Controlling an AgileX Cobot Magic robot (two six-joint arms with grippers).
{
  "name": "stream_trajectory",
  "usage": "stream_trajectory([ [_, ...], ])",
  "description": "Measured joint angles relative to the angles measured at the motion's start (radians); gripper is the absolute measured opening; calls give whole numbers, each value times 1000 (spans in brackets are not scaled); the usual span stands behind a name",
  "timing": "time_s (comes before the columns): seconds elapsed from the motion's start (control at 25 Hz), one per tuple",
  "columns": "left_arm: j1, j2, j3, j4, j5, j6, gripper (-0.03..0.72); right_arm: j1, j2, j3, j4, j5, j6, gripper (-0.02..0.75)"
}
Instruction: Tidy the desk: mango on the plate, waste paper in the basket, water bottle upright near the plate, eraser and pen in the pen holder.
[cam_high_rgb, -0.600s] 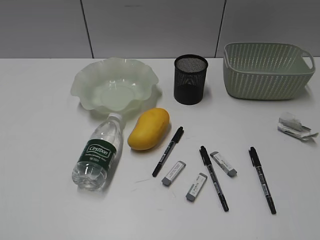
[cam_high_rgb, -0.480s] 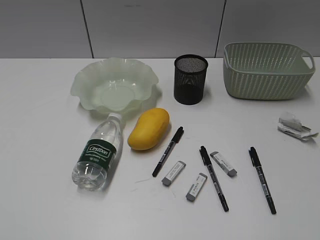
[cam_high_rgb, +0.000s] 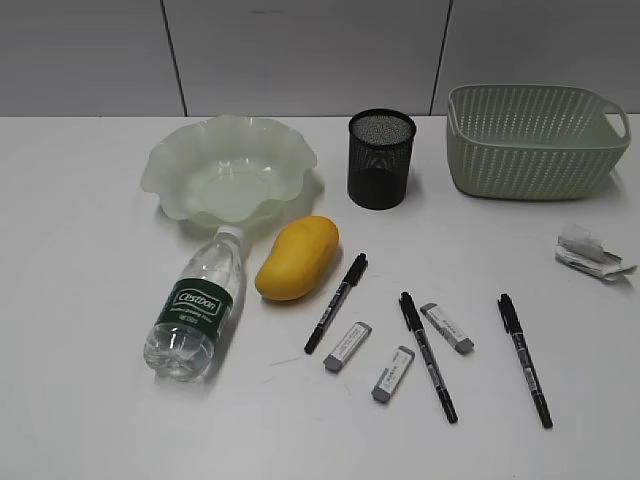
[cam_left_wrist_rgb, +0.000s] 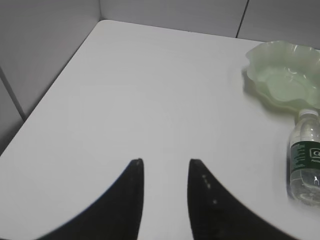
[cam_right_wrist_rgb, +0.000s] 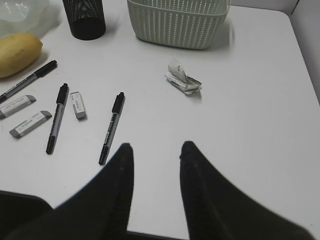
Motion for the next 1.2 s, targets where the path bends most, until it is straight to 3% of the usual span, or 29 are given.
stream_trajectory([
  [0.44, 0, 0, 0, -19, 0, 1, 226, 0, 0, 0, 0, 0, 0, 268],
  [0.52, 0, 13, 0, -59, -7, 57, 226, 0, 0, 0, 0, 0, 0, 268],
  [0.56, 0, 37, 0, -112, -14, 135, 227, 0, 0, 0, 0, 0, 0, 268],
  [0.6, 0, 118, -10, -233, -33, 320, 235, 0, 0, 0, 0, 0, 0, 268],
  [0.64, 0, 118, -10, -233, -33, 320, 235, 0, 0, 0, 0, 0, 0, 268],
  [0.84, 0, 436, -29, -596, -304, 631, 259, 0, 0, 0, 0, 0, 0, 268],
  [1.04, -8, 876, -74, -1013, -475, 1072, 312, 0, 0, 0, 0, 0, 0, 268],
  [1.12, -50, 1030, -124, -1102, -491, 1170, 322, 0, 0, 0, 0, 0, 0, 268],
  [1.2, -151, 1165, -194, -1117, -530, 1210, 321, 0, 0, 0, 1, 0, 0, 268],
])
